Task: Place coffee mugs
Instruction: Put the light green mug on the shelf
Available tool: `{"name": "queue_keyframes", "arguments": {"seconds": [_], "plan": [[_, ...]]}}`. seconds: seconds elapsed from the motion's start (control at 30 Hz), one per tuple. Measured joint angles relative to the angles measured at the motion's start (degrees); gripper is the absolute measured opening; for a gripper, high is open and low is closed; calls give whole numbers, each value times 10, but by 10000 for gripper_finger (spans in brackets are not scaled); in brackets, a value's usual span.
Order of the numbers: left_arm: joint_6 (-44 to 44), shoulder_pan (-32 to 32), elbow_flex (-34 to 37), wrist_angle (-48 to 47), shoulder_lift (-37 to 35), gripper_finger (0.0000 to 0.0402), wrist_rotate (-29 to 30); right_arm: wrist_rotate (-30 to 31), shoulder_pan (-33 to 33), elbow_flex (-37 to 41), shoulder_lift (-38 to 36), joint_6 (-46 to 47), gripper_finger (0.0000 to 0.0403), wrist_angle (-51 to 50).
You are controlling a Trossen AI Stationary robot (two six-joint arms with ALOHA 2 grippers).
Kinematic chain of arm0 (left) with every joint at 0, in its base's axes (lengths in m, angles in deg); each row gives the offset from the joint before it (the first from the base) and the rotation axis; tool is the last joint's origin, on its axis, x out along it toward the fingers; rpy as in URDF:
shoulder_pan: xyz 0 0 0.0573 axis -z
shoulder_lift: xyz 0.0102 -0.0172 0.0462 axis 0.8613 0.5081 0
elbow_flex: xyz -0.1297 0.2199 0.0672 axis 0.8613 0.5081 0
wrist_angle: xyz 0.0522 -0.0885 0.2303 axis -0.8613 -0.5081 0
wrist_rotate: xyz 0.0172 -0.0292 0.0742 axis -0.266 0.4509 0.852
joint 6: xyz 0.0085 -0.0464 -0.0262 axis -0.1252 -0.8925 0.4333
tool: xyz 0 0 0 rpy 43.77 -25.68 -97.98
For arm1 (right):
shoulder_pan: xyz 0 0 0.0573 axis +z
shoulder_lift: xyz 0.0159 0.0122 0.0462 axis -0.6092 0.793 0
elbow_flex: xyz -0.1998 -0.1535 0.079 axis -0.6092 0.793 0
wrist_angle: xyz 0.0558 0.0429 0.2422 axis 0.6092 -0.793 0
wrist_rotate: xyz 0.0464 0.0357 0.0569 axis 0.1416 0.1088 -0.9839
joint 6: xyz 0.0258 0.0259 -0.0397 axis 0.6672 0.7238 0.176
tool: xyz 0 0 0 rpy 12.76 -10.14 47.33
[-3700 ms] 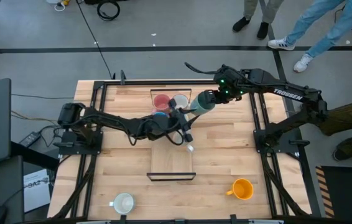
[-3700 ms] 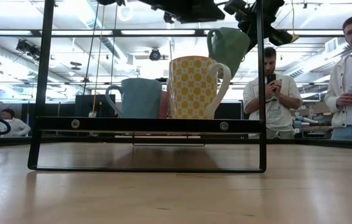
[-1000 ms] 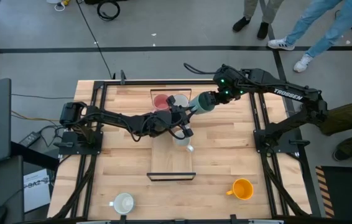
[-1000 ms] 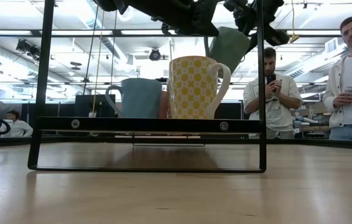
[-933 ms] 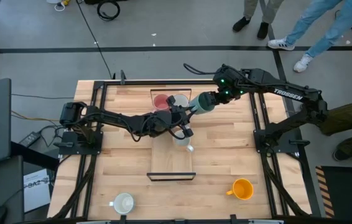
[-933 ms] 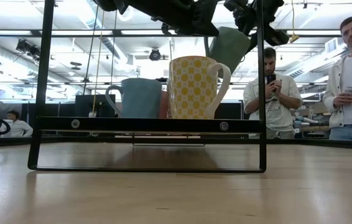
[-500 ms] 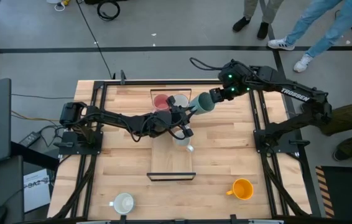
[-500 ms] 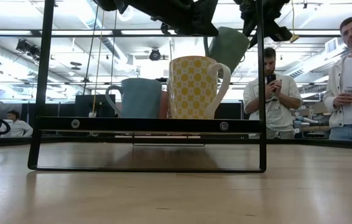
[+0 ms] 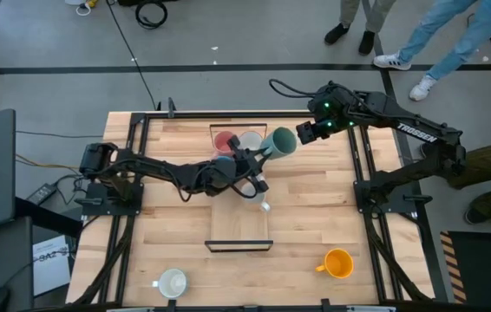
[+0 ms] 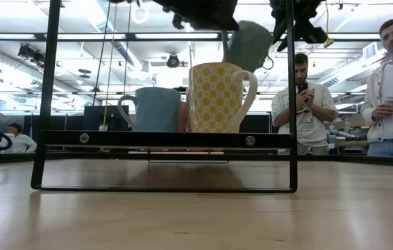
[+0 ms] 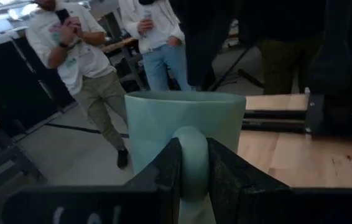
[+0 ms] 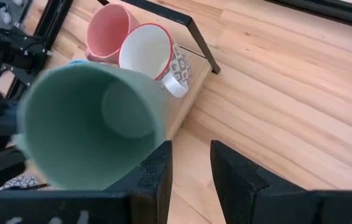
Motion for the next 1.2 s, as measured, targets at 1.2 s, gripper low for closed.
{"name": "queue_keyframes", "arguments": {"seconds": [1.2], "plan": [[-1, 252, -1, -39, -86, 59, 380, 1, 0, 0, 0, -45, 113, 0]]}}
